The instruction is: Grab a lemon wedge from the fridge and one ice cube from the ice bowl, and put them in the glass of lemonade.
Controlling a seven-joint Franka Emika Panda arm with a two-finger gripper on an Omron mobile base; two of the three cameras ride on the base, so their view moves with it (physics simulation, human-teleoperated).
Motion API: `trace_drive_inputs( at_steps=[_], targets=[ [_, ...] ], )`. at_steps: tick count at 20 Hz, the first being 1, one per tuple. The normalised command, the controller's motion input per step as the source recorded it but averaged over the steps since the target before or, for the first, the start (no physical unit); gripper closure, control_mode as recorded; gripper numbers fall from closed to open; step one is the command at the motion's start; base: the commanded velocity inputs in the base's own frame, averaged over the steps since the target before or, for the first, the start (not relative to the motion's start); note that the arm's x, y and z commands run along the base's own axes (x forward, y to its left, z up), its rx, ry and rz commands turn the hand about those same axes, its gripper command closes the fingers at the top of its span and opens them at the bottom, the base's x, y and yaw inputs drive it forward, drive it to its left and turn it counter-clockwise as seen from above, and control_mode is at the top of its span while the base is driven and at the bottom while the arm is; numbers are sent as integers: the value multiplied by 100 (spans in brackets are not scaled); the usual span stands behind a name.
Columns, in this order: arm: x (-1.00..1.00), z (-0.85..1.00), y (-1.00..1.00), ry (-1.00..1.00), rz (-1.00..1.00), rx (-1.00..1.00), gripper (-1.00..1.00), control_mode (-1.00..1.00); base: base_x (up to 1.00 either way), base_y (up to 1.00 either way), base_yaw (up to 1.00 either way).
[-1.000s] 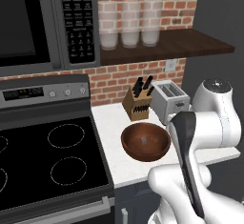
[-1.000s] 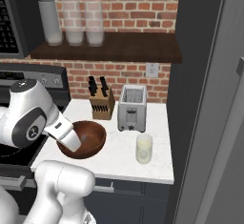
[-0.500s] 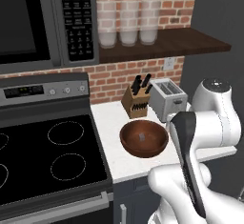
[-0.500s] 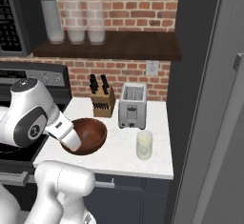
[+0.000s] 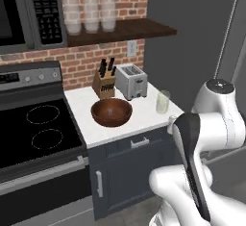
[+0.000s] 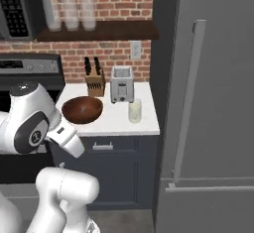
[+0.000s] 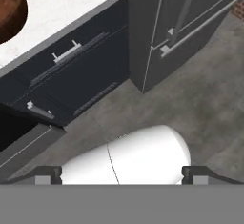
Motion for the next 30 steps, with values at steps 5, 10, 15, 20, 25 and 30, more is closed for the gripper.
trace_drive_inputs(
  at_steps=[5, 10, 15, 20, 25, 30],
  targets=[
    [0, 0, 0, 0, 0, 0, -100, 100, -3, 0, -80],
    [0, 0, 0, 0, 0, 0, -100, 100, 27, -7, -73],
    [0, 0, 0, 0, 0, 0, -100, 100, 29, -15, -24],
    [0, 0, 0, 0, 0, 0, -100, 100, 26, 7, 1],
    [0, 0, 0, 0, 0, 0, -100, 100, 17, 8, 7],
    [0, 0, 0, 0, 0, 0, -100, 100, 42, 32, 0]
  ],
)
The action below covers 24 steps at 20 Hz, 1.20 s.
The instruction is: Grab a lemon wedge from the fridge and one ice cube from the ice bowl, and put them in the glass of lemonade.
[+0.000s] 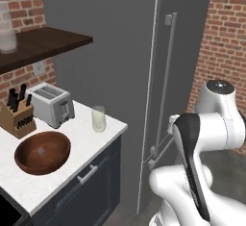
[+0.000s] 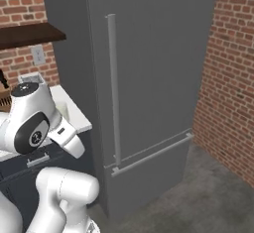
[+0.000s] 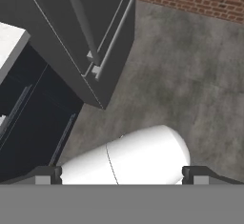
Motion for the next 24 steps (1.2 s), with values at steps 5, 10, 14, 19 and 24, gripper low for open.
trace_drive_inputs(
  at_steps=[5, 10, 14, 19, 24],
  targets=[
    [0, 0, 0, 0, 0, 0, -100, 100, 60, 18, 0],
    [0, 0, 0, 0, 0, 0, -100, 100, -6, 1, 0],
    [0, 0, 0, 0, 0, 0, -100, 100, 8, -1, 0],
    [0, 0, 0, 0, 0, 0, -100, 100, 0, -7, 1],
    [0, 0, 0, 0, 0, 0, -100, 100, 0, -34, 0]
  ],
)
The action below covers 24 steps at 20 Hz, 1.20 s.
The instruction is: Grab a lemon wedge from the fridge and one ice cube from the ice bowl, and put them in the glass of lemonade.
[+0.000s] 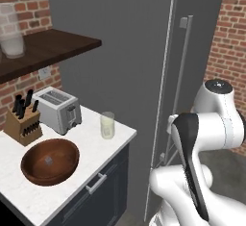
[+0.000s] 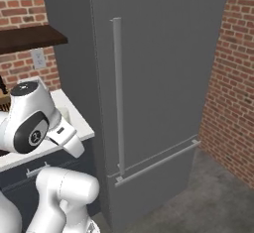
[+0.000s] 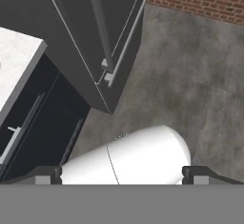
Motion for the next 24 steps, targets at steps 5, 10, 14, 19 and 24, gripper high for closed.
trace_drive_inputs(
  at_steps=[5, 10, 14, 19, 24],
  targets=[
    [0, 0, 0, 0, 0, 0, -100, 100, 0, -19, -2],
    [0, 0, 0, 0, 0, 0, -100, 100, 5, -12, -10],
    [0, 0, 0, 0, 0, 0, -100, 100, 4, -25, -18],
    [0, 0, 0, 0, 0, 0, -100, 100, 0, -7, -4],
    [0, 0, 0, 0, 0, 0, -100, 100, 0, -4, 0]
  ],
)
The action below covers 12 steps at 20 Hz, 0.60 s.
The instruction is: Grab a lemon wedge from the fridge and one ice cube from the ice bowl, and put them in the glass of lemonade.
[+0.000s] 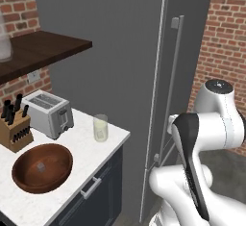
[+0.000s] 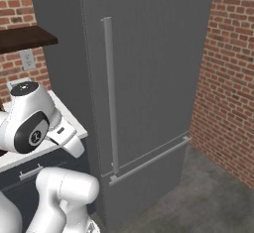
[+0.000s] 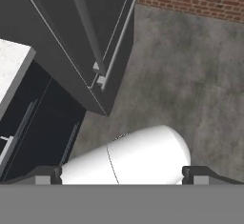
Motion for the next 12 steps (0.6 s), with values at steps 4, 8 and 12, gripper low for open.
trace_drive_inputs(
  at_steps=[4, 8, 12],
  targets=[
    [0, 0, 0, 0, 0, 0, -100, 100, 0, -4, 0],
    [0, 0, -14, -2, 3, 0, -100, -100, 0, 0, 0],
    [0, 4, -38, -14, 21, 4, -100, -100, 0, 0, 0]
  ],
)
